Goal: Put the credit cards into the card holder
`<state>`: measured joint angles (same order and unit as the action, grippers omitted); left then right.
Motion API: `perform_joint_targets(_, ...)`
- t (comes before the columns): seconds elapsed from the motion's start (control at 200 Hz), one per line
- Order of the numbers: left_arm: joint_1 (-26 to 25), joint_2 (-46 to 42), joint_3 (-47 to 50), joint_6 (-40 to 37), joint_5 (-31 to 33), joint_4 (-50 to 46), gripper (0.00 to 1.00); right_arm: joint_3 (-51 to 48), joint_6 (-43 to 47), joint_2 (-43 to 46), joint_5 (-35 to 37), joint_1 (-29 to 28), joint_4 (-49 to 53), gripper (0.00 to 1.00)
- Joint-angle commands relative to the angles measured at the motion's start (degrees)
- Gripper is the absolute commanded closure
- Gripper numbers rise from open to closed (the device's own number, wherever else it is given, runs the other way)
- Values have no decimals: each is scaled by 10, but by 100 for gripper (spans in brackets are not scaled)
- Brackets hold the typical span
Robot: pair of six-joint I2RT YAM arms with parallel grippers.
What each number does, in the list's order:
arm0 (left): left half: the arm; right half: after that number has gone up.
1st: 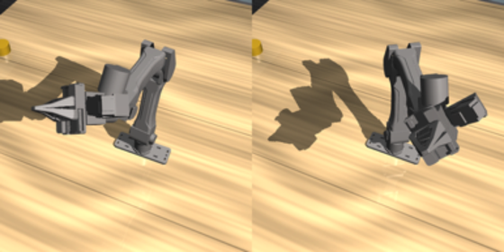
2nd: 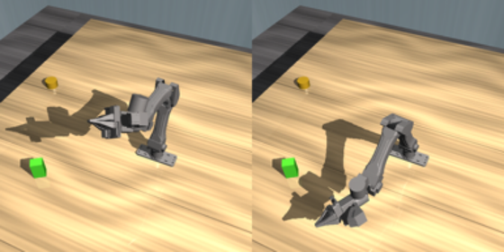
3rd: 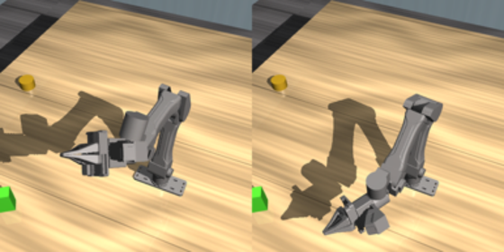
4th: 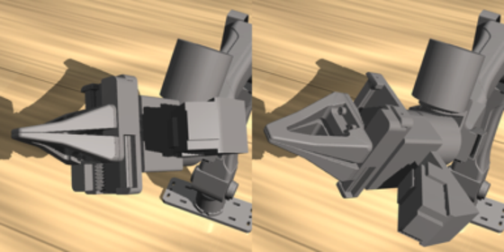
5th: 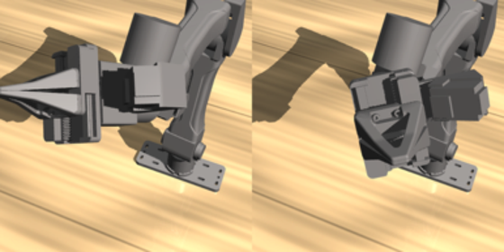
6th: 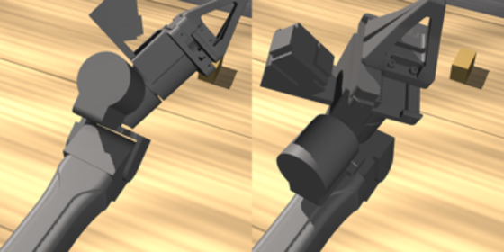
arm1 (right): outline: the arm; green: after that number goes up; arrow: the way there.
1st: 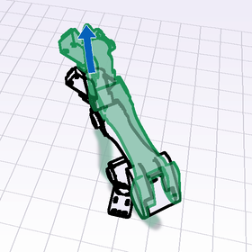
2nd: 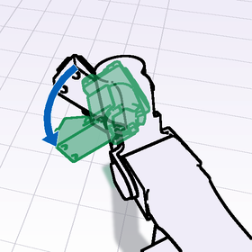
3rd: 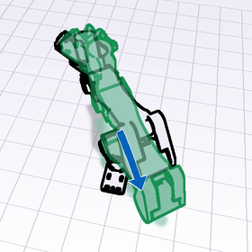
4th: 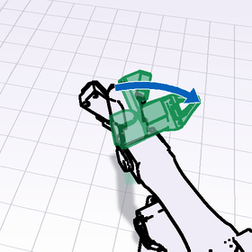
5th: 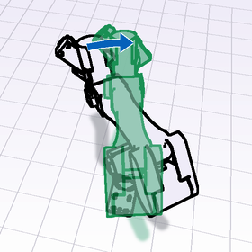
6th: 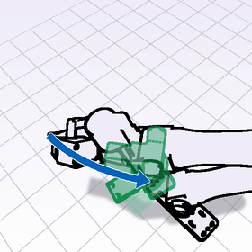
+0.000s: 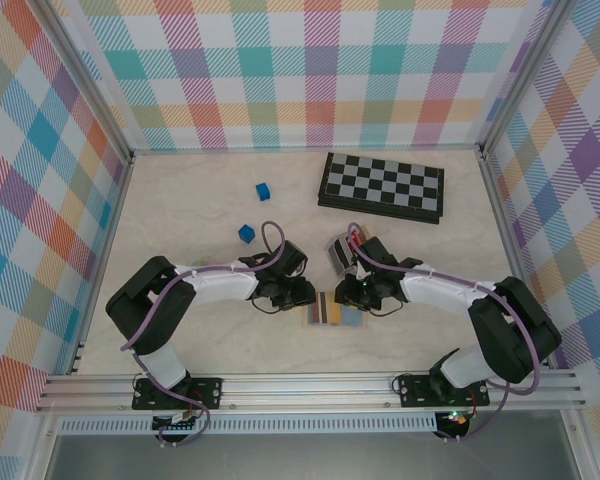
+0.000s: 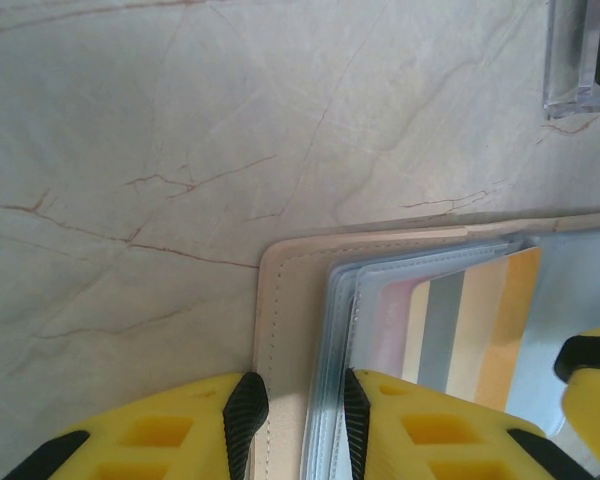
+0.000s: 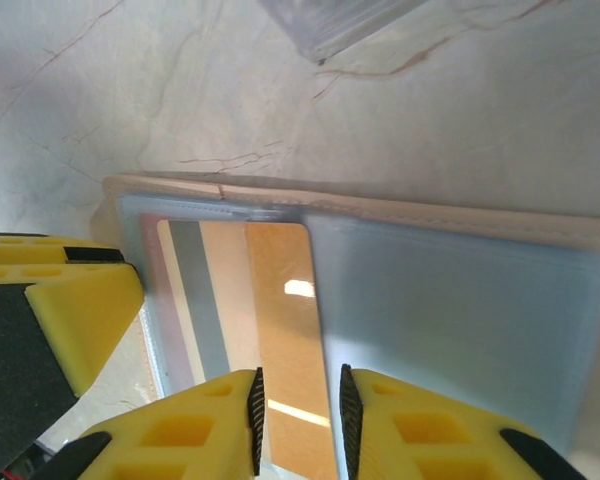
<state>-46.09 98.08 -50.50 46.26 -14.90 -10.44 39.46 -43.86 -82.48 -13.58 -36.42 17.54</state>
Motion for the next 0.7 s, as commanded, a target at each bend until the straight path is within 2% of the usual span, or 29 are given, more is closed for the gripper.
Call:
perform_joint_targets(0.0,-12,23,9,5,-11,13,67,9,13,-3,20,-3,35,71)
perform_joint_targets(0.185,-12,24,7,4,-12,13,67,3,11,-29,-19,-4,-1,73)
perform_joint_targets(0.405,-12,25,10,5,-14,17,67,20,13,-55,-50,-10,-23,82)
perform_joint_targets(0.695,-12,26,9,7,-18,20,67,36,2,-74,-93,-13,-56,84)
